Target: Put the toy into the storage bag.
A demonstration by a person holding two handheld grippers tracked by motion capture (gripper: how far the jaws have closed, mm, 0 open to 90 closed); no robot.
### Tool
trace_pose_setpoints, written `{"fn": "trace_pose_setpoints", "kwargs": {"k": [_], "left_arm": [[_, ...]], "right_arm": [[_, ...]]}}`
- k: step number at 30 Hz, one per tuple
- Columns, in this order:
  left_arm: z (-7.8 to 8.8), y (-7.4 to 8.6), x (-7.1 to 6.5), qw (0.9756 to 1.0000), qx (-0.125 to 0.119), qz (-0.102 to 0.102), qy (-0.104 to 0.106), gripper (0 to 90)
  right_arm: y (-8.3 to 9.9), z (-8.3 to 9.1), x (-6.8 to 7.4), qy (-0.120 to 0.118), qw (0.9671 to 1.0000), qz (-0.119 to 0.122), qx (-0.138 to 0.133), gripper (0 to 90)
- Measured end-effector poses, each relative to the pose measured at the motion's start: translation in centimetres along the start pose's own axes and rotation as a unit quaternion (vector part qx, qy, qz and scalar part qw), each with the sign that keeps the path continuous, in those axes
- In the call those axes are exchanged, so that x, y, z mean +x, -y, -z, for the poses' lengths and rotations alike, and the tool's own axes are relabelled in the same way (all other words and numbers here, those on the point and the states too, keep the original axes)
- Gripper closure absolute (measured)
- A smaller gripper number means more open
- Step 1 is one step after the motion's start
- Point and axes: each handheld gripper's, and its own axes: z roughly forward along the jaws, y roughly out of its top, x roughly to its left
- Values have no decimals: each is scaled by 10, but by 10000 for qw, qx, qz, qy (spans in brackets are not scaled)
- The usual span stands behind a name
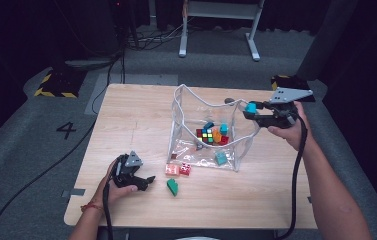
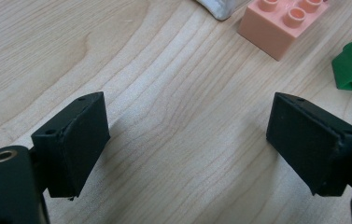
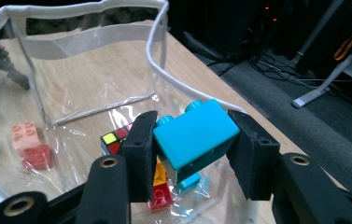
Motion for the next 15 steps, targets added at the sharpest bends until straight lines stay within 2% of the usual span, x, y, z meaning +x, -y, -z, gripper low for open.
{"fn": "trace_pose_setpoints", "kwargs": {"k": [1, 5, 8, 11, 15], "left_arm": [[0, 0, 0, 10000, 7, 0, -12, 132], [0, 0, 0, 10000, 1, -2, -2, 132], [0, 0, 0, 10000, 1, -2, -5, 132], [0, 0, 0, 10000, 5, -3, -5, 132], [0, 0, 0, 10000, 8, -11, 0, 132]], "right_arm": [[-2, -3, 3, -37, 10000, -28, 55, 552], [-6, -15, 8, -209, 9993, 264, 173, 552], [-9, -24, 13, -333, 9984, 355, 303, 552], [-12, -32, 15, -418, 9975, 411, 407, 552], [-16, -44, 16, -586, 9959, 364, 586, 552]]}}
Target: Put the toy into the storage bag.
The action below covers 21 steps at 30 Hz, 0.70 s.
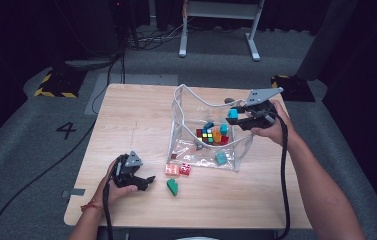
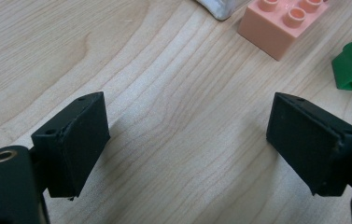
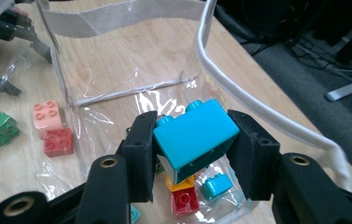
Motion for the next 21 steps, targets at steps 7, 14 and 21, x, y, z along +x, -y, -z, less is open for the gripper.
{"fn": "trace_pose_setpoints", "kwargs": {"k": [7, 14, 21], "left_arm": [[0, 0, 0, 10000, -3, 8, -15, 132], [0, 0, 0, 10000, -6, 9, -1, 132], [0, 0, 0, 10000, -6, 9, 3, 132]], "right_arm": [[-10, -21, -2, -153, 9985, 37, 533, 551], [-13, -29, -4, -157, 9943, 179, 1039, 552], [-6, -34, -8, -165, 9900, 136, 1396, 551]]}}
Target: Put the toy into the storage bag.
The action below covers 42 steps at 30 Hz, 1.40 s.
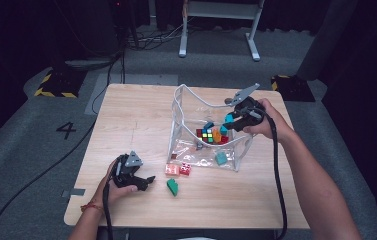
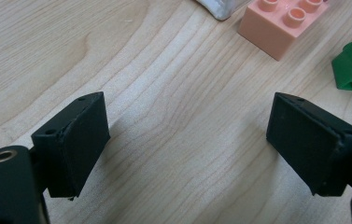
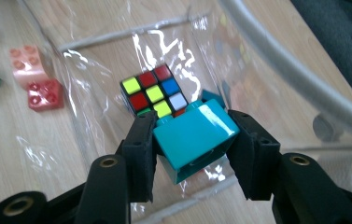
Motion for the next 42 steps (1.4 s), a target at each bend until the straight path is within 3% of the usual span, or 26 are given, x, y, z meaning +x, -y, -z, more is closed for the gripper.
{"fn": "trace_pose_setpoints", "kwargs": {"k": [8, 17, 25, 33, 35, 39, 42], "left_arm": [[0, 0, 0, 10000, 1, -1, -6, 132], [0, 0, 0, 10000, 11, -11, -16, 132], [0, 0, 0, 10000, 7, -11, -4, 132], [0, 0, 0, 10000, 0, -1, -2, 132], [0, 0, 0, 10000, -2, 1, -1, 132], [0, 0, 0, 10000, -1, 4, -4, 132], [0, 0, 0, 10000, 0, -1, -2, 132]], "right_arm": [[17, 0, -11, 28, 9980, -341, 532, 550], [24, 8, -12, 136, 9976, -513, 453, 515], [30, 20, -6, 271, 9982, -537, -53, 494], [35, 26, -5, 345, 9953, -810, -406, 447], [36, 29, -4, 402, 9950, -730, -549, 419], [37, 42, -1, 507, 9908, -758, -1005, 364], [39, 54, 2, 665, 9849, -879, -1336, 316]]}}
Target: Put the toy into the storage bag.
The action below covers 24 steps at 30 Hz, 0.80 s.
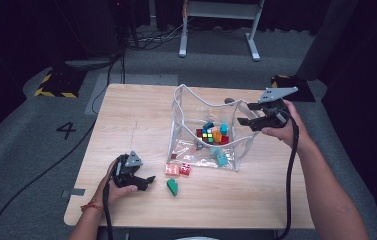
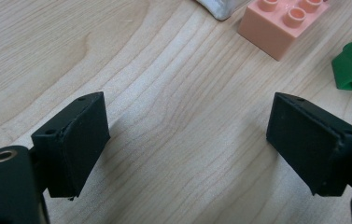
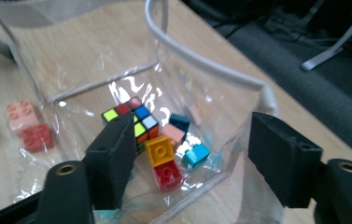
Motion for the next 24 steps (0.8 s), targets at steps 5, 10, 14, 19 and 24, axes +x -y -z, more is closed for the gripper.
{"fn": "trace_pose_setpoints", "kwargs": {"k": [5, 10, 14, 19, 24], "left_arm": [[0, 0, 0, 10000, 6, -8, 1, 132], [0, 0, 0, 10000, 1, 1, -1, 132], [0, 0, 0, 10000, 0, 2, 1, 132], [0, 0, 0, 10000, 1, 1, -4, 132], [0, 0, 0, 10000, 2, 3, -4, 132]], "right_arm": [[5, 21, 1, 205, 9988, -146, -425, 273], [19, 39, 5, 333, 9970, -189, -677, 264], [35, 49, 10, 580, 9948, -207, -809, 258], [58, 57, 17, 526, 9936, -300, -957, 256], [77, 56, 27, 501, 9931, -369, -998, 256]]}}
